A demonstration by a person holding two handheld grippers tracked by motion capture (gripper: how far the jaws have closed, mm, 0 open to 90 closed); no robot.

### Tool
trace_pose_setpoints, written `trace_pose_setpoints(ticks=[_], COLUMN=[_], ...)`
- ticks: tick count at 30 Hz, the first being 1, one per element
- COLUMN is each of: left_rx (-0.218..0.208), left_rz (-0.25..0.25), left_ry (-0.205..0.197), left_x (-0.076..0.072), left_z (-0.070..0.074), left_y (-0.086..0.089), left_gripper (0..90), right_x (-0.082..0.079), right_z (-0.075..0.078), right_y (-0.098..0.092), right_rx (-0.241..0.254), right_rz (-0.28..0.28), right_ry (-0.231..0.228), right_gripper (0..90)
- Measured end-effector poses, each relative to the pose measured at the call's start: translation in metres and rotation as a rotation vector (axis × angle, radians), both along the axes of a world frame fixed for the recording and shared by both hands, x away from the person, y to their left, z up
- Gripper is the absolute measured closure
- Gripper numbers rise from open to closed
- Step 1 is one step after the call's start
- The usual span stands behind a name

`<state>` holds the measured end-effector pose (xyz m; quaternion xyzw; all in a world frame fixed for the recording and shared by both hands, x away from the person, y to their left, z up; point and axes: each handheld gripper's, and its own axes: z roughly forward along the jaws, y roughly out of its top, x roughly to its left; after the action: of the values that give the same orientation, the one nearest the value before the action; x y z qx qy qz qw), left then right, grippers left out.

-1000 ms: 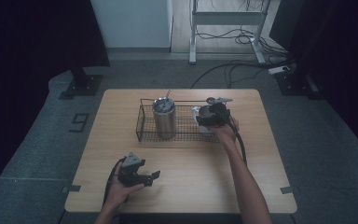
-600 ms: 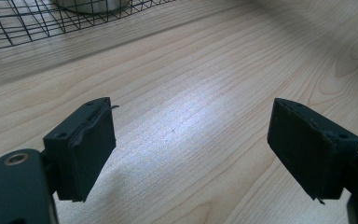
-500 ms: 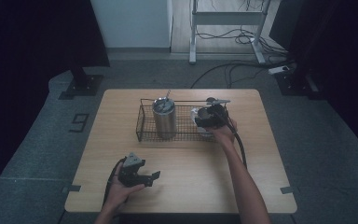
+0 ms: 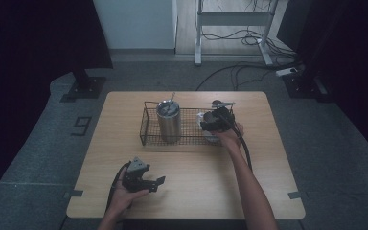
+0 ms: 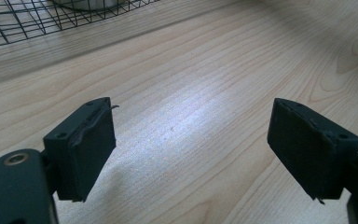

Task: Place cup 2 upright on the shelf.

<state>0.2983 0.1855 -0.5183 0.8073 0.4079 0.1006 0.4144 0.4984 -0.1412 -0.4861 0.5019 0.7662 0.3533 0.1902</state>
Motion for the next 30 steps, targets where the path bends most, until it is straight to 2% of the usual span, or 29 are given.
trace_pose_setpoints(ticks=[8, 12, 19, 25, 27, 29, 30], left_rx=[0.0, 0.002, 0.0, 0.004, 0.004, 0.0, -0.009], left_rz=[0.0, -0.002, -0.003, -0.007, 0.006, 0.016, 0.025], left_ry=[0.003, 0.003, 0.005, 0.009, -0.003, -0.008, -0.009], left_x=[-0.0001, -0.0002, -0.0001, -0.0003, -0.0006, -0.0005, -0.0002], left_z=[-0.0003, -0.0002, -0.0002, -0.0008, -0.0006, -0.0004, 0.0002], left_y=[-0.0003, -0.0007, -0.0007, -0.002, -0.0019, -0.0015, -0.0002], left_gripper=[15.4, 15.4, 15.4, 15.4, 15.3, 15.7, 15.7], right_x=[0.0026, 0.0034, 0.0038, 0.0006, 0.0001, -0.0002, -0.0008], right_z=[-0.0012, -0.0016, -0.001, 0.0004, 0.0003, 0.0004, 0.0021], right_y=[0.0022, 0.0048, 0.0015, 0.0014, 0.0014, 0.0012, -0.0004], right_rx=[-0.031, -0.07, -0.053, -0.092, -0.107, -0.108, -0.092], right_rz=[-0.006, -0.008, -0.01, -0.004, -0.01, -0.012, -0.001], right_ry=[0.039, 0.043, 0.072, 0.09, 0.095, 0.095, 0.1], right_gripper=[6.1, 6.1, 5.9, 5.5, 5.1, 4.9, 4.1])
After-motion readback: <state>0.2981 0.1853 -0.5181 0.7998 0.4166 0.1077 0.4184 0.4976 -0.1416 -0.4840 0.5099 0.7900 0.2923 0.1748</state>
